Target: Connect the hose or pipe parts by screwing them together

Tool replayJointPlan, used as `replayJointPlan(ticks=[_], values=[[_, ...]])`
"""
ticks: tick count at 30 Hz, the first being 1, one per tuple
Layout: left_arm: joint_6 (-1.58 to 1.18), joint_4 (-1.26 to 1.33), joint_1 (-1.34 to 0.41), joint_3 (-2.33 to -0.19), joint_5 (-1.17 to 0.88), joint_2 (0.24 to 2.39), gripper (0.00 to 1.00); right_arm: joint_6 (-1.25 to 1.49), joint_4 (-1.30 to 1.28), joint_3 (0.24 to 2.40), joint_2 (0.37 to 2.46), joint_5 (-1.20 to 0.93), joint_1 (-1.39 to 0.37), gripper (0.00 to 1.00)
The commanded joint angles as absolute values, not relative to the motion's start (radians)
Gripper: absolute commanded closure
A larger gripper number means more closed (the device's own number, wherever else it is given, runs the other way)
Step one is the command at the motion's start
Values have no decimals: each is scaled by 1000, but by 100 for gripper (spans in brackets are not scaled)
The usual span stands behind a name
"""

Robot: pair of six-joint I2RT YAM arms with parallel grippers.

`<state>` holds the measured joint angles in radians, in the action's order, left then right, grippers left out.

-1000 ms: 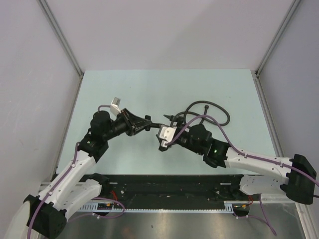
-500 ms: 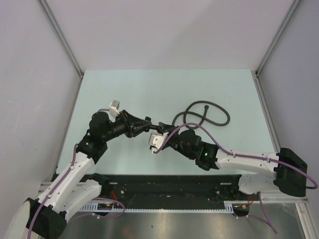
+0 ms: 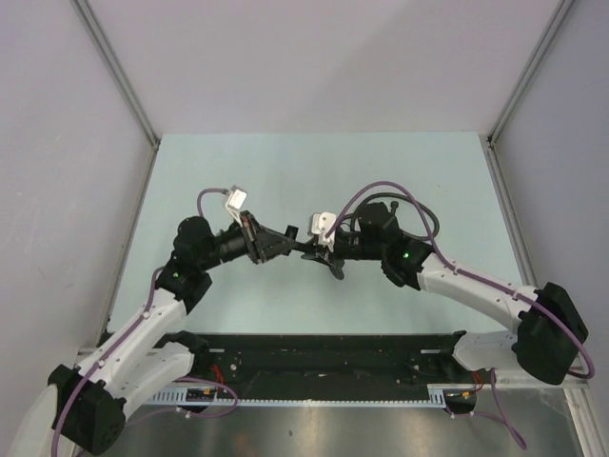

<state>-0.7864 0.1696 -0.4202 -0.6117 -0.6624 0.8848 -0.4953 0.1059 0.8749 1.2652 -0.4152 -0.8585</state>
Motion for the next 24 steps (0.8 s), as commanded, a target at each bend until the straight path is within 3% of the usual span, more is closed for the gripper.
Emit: replayJointPlan(ticks=[1, 7, 9, 10, 11, 17, 20, 24], values=[[-333, 334, -454, -539, -777, 805, 100, -330, 80, 937, 1319, -867, -756, 100], [-147, 331, -456, -528, -807, 813, 100, -166, 84, 988, 1439, -1045, -675, 100], [-153, 331, -454, -543, -776, 815, 100, -146, 69, 994, 1447, -1023, -669, 93], [-166, 325, -456, -545, -729, 812, 100, -150, 60, 994, 1440, -984, -670, 88], [-184, 325, -456, -548, -704, 805, 100, -152, 51, 994, 1434, -956, -672, 72], [-437, 275, -451, -578, -465, 759, 100, -173, 17, 992, 1341, -674, -675, 33], [-585, 200, -451, -617, -373, 762, 100, -215, 14, 991, 1281, -527, -706, 21], [-743, 8, -439, -712, -291, 787, 100, -354, 56, 963, 1215, -150, -839, 10]])
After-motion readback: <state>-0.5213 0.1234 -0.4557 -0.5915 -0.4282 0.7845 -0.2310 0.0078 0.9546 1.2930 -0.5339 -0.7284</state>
